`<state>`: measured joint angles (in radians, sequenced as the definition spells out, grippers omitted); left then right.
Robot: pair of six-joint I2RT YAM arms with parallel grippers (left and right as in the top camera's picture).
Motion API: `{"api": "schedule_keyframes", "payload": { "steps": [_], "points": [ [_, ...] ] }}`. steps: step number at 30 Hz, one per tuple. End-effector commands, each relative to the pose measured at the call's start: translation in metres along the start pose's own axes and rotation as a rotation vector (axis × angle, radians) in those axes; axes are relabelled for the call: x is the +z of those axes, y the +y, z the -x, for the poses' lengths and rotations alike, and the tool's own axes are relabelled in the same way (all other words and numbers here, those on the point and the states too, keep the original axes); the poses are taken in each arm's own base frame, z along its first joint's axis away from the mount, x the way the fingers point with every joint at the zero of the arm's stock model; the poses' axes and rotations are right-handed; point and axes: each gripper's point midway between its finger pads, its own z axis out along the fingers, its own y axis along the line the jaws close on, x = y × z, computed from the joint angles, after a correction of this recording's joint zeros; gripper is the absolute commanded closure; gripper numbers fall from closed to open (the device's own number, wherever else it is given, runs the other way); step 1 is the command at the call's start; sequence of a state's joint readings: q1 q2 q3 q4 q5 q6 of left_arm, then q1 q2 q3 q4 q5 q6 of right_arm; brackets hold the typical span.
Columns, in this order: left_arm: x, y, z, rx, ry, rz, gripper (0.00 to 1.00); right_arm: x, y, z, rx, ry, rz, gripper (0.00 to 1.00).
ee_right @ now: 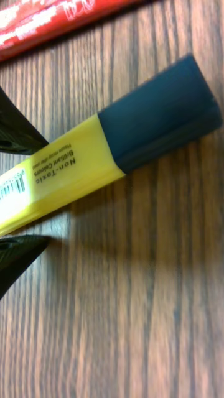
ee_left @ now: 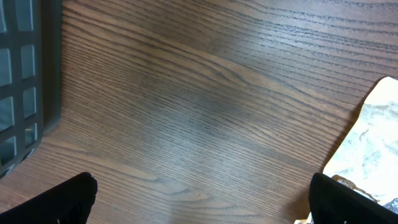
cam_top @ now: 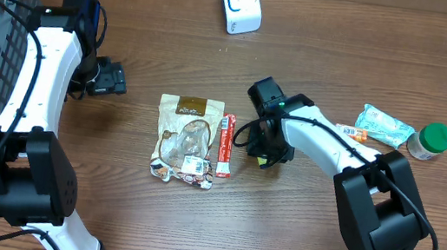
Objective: Scan the item barcode
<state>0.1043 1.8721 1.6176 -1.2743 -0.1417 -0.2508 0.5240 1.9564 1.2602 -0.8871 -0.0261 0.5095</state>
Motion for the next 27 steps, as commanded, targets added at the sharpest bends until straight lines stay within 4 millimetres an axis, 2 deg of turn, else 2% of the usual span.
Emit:
{"api": "schedule_keyframes", "payload": {
  "steps": [1,6,11,14,17,21,24,27],
  "points": [
    [-0.001,-0.004,0.003,0.025,-0.006,-0.006,0.0,-0.002,0.004,0.002,-0.053,-0.006,0.005,0.56],
    [-0.001,-0.004,0.003,0.025,-0.006,-0.007,0.0,-0.002,0.009,0.009,-0.055,-0.037,0.024,0.49],
    [-0.001,-0.004,0.003,0.025,-0.006,-0.006,0.0,-0.006,0.019,0.042,-0.148,-0.18,0.042,0.38],
    [-0.001,-0.004,0.003,0.025,-0.006,-0.006,0.0,-0.01,0.024,0.058,-0.158,-0.252,0.05,0.36],
    [-0.001,-0.004,0.003,0.025,-0.006,-0.006,0.0,-0.012,0.028,0.064,-0.16,-0.282,0.068,0.37],
    [-0.001,-0.004,0.003,0.025,-0.006,-0.006,0.0,-0.011,0.032,0.062,-0.165,-0.272,0.085,0.42],
    [-0.001,-0.004,0.003,0.025,-0.006,-0.006,0.0,-0.01,0.042,0.051,-0.183,-0.225,0.142,0.42],
    [-0.001,-0.004,0.003,0.025,-0.006,-0.006,0.0,-0.01,0.05,0.039,-0.273,-0.172,0.196,0.42]
  ]
}}
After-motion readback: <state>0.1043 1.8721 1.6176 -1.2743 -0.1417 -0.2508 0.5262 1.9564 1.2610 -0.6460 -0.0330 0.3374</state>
